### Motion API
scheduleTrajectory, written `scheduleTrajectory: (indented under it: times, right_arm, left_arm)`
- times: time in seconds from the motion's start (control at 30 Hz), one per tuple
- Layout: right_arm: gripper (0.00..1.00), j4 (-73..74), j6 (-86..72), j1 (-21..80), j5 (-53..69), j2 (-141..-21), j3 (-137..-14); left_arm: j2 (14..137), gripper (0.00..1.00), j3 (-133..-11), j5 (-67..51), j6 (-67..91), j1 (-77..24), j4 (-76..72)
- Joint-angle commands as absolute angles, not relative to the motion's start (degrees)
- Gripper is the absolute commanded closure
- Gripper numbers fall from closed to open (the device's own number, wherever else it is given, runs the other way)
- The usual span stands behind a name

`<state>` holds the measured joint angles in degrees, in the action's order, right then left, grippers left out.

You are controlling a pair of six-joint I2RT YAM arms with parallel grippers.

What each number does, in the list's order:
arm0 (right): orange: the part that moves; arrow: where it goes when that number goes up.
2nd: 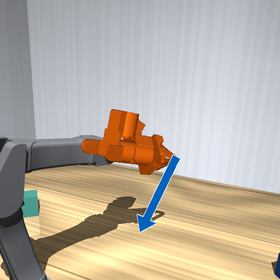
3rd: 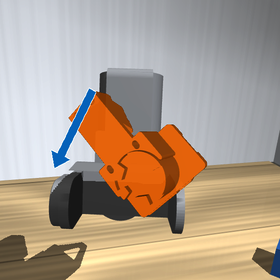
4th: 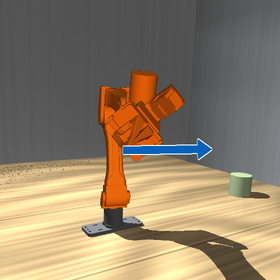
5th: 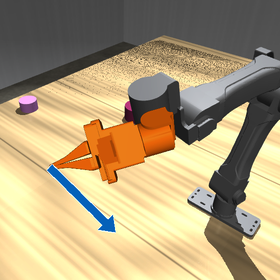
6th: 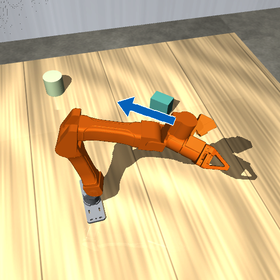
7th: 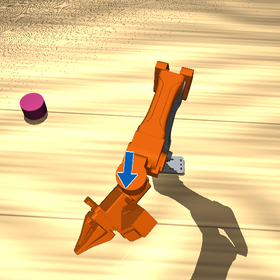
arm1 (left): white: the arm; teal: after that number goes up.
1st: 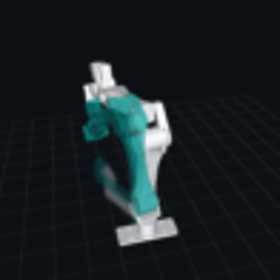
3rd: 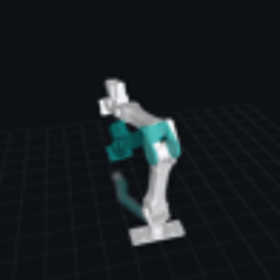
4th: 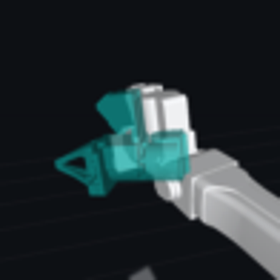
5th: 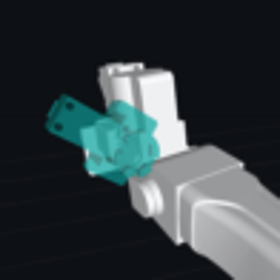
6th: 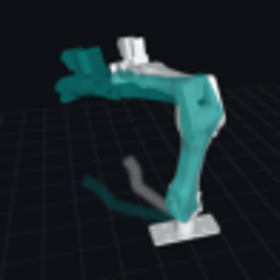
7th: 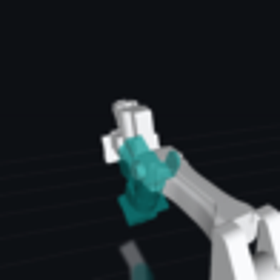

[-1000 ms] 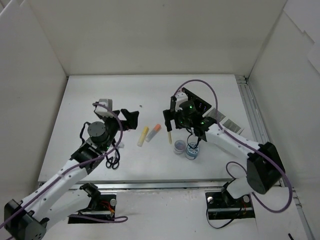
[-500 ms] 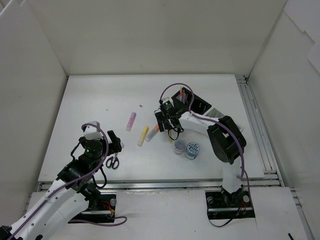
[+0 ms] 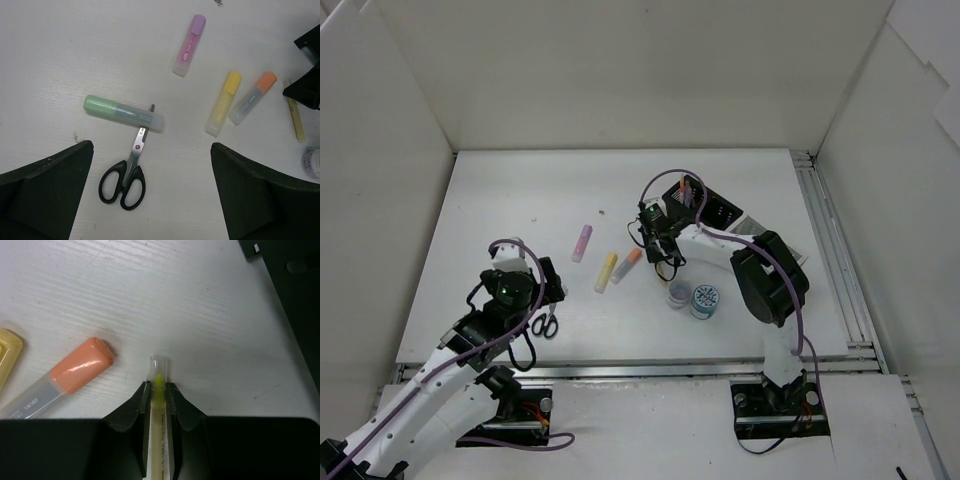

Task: Sort the stationery into containers
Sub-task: Pick up the pen from the center of the board, then place the pen in the storage box.

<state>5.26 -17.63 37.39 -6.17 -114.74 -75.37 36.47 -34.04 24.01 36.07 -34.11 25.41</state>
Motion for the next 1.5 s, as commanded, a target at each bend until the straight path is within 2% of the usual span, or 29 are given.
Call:
scheduleTrajectory:
  times: [0.0, 0.3, 0.43, 0.6, 0.7, 0.97, 1.23, 1.33, 1.37, 1.4, 1.43, 1.47]
  right_arm:
    - [0.99, 3.52, -17.41, 37.27, -5.02, -108.20, -73.92]
    - [1.00, -22.66, -11.69, 35.07, 9.11, -90.98, -65.66]
    - [1.00, -30.38, -4.34, 31.48, 7.04, -88.60, -66.45]
    - [1.00, -45.32, -0.62, 24.71, 12.12, -89.56, -64.78]
    - [0.99, -49.29, 3.60, 22.25, 14.94, -92.36, -65.83]
    - [0.98, -56.69, 1.85, 16.71, 23.46, -101.15, -68.99]
    - [0.90, -60.03, -1.41, 15.29, 24.79, -103.89, -65.13]
    - [0.65, -60.03, -1.84, 15.29, 24.52, -101.70, -63.20]
    - [0.49, -59.86, -2.02, 15.29, 24.35, -99.95, -62.76]
    - [0.38, -59.94, -2.20, 15.29, 24.17, -98.97, -61.88]
    - [0.30, -59.94, -2.28, 15.29, 23.91, -97.92, -61.35]
    - [0.28, -59.85, -2.63, 15.29, 23.65, -95.91, -60.83]
  left_arm:
    - [35.16, 0.01, -36.74, 25.14, 35.42, -33.75, 23.91]
    - [34.98, 0.00, -36.39, 21.00, 31.47, -33.75, 18.99]
    - [35.68, 0.00, -37.26, 19.34, 30.33, -33.22, 18.11]
    - [37.79, 0.00, -38.14, 17.76, 28.05, -33.22, 15.91]
    - [39.46, 0.00, -38.67, 17.05, 26.99, -33.22, 14.42]
    - [46.58, 0.01, -42.01, 16.08, 26.02, -32.70, 12.66]
    - [52.29, 0.01, -43.51, 12.57, 24.79, -29.88, 10.73]
    - [54.14, 0.01, -43.42, 8.63, 23.65, -28.65, 9.06]
    - [54.49, 0.01, -43.16, 6.53, 23.03, -28.13, 8.44]
    - [55.45, 0.01, -43.15, 5.55, 22.77, -28.13, 7.83]
    - [56.07, 0.00, -43.24, 4.06, 22.50, -28.12, 7.56]
    - [57.21, 0.01, -43.42, 3.35, 21.89, -28.12, 7.30]
